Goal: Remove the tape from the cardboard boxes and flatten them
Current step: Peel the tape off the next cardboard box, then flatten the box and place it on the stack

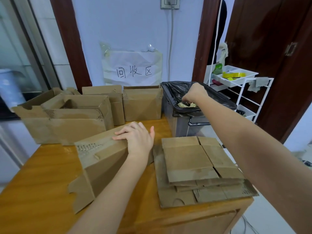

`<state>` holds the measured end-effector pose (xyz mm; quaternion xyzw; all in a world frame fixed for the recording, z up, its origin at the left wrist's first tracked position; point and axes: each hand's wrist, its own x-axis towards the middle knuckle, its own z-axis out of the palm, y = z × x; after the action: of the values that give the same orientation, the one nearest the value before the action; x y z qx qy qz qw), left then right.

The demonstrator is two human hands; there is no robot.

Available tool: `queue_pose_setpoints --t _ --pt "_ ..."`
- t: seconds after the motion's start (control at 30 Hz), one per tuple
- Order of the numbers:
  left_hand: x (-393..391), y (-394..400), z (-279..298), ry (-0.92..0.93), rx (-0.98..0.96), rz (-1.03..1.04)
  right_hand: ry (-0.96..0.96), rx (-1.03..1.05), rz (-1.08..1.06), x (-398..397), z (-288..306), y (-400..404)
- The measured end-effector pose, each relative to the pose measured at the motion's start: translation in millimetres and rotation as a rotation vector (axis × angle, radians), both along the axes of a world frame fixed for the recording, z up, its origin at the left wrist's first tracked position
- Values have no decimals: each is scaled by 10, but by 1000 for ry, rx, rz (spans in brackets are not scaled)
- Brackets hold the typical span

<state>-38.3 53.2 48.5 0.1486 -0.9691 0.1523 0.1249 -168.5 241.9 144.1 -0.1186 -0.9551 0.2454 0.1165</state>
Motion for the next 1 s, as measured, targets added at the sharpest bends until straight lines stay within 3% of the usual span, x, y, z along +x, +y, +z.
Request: queue_pose_setpoints --t 0.4,0.6,1.0 --pt "153 -127 94 -32 -111 -162 57 -39 173 588 89 -558" --pt "414 -326 40 27 -85 -257 -11 -98 368 970 -165 -1030" --pt "766 -1202 5 124 -37 -561 54 -28 654 1439 -439 -1576"
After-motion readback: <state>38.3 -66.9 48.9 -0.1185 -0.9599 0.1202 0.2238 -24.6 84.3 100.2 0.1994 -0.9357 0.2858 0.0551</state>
